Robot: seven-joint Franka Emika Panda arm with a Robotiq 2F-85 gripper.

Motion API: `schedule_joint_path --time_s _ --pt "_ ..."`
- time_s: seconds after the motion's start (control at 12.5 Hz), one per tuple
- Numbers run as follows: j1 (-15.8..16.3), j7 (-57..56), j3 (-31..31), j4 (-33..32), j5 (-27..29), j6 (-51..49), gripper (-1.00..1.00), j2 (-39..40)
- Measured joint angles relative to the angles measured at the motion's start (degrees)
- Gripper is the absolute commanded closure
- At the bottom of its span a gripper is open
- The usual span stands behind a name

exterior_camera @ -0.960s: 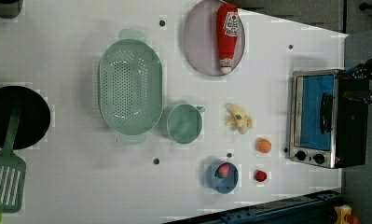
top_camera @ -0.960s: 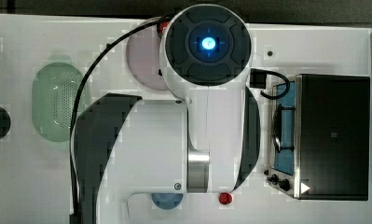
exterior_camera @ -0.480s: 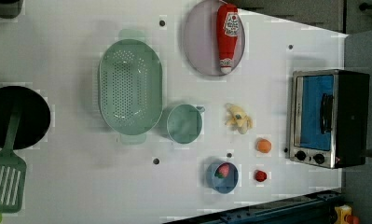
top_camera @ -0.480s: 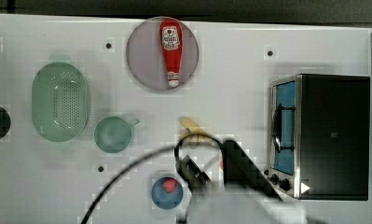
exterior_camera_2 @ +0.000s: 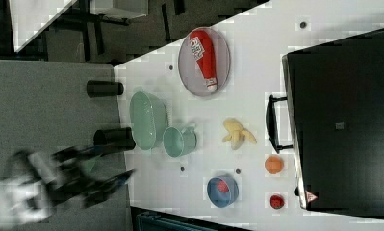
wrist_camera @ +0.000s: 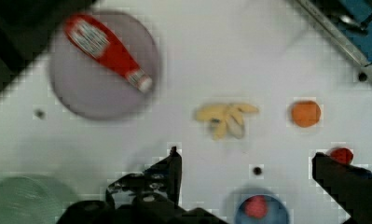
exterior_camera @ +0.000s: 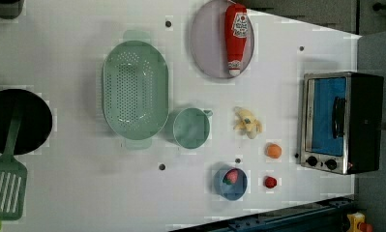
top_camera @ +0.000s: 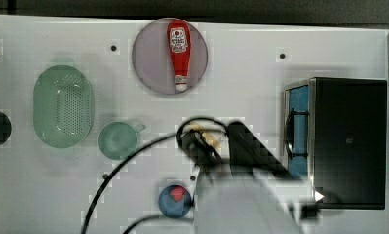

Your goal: Pick Banana and place it in mug.

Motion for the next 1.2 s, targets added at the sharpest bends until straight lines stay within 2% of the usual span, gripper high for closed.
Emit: schedule_joint_path --time_s 0.32,0.56,0.96,1.2 --pt "0.03 -10.23 -0.16 -11.08 1.13 11.72 -1.00 18.70" --pt "0.52 -18.93 -0.84 -16.00 1.08 21.47 -1.00 24.76" --pt "-0.01 -34.24 0.77 -12.42 -0.74 33.42 -1.00 35.80" --pt "0.36 -37.12 0.33 -13.20 -0.68 41.22 -1.00 44.79"
